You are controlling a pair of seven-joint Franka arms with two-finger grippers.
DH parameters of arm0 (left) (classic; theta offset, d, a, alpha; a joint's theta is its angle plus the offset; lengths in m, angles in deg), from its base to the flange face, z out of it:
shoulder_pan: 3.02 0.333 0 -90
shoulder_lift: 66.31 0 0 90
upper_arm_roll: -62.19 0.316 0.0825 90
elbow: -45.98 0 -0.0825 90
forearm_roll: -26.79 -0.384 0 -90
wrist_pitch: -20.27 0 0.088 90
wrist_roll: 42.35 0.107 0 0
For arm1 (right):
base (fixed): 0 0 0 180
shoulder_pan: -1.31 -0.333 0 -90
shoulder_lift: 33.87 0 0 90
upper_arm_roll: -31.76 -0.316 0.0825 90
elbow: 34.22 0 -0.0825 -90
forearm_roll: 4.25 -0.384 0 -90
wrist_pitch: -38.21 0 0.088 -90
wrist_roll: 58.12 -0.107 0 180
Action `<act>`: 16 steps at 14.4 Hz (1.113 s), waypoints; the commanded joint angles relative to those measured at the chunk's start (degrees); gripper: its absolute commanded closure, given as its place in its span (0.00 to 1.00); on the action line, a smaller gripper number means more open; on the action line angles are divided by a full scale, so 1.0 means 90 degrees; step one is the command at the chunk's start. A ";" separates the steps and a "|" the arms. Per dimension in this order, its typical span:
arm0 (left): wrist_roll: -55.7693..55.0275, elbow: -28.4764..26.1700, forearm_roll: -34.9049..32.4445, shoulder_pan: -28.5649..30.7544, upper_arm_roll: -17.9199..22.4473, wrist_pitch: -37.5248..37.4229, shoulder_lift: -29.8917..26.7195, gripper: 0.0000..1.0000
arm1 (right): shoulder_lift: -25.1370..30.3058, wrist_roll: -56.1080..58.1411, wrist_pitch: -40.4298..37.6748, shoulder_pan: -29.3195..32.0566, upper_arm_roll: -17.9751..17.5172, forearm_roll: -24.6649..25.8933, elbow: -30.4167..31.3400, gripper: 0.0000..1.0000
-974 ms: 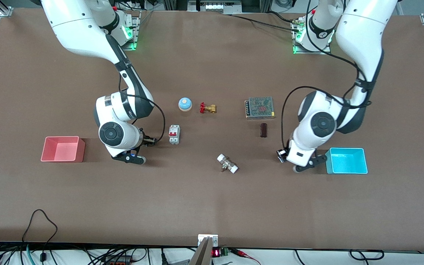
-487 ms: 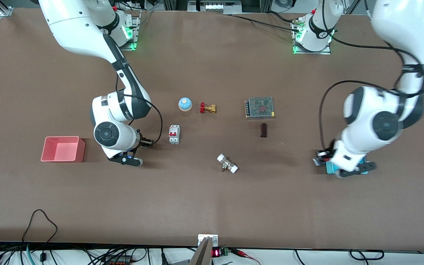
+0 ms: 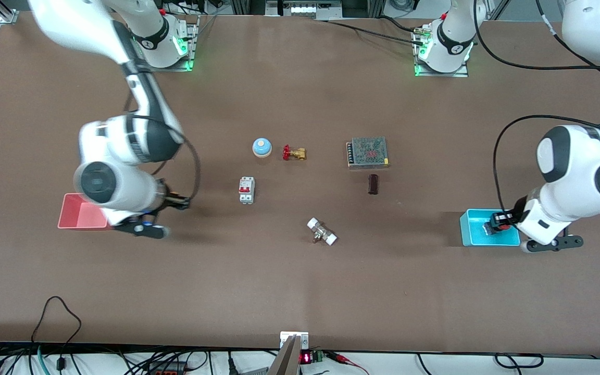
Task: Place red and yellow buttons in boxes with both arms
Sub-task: 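Carry the yellow button to the pink box while the left gripper carries red, then open the left gripper over the cyan box while the right gripper lowers yellow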
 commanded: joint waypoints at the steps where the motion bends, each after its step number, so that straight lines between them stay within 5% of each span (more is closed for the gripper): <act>1: 0.0232 -0.0044 -0.0133 0.0144 -0.0084 0.0008 0.0158 0.72 | -0.0151 0.1305 -0.0123 0.0843 -0.0014 0.0027 -0.0190 0.64; 6: 0.0232 -0.0054 -0.0133 0.0212 -0.0084 0.0408 0.0636 0.72 | -0.0404 0.2898 -0.0084 0.1850 -0.0024 0.0476 -0.0327 0.64; 12: 0.0232 -0.0045 -0.0123 0.0213 -0.0084 0.0692 0.0862 0.67 | -0.0775 0.3272 0.0160 0.2163 -0.0024 0.0672 -0.0327 0.64; 14: 0.0232 -0.0045 -0.0123 0.0203 -0.0084 0.0692 0.0862 0.56 | -0.0893 0.3398 0.0238 0.2281 -0.0024 0.0672 -0.0327 0.64; 16: 0.0232 -0.0015 -0.0123 0.0183 -0.0074 0.0692 0.0862 0.32 | -0.0971 0.3487 0.0452 0.2301 -0.0024 0.0672 -0.0308 0.64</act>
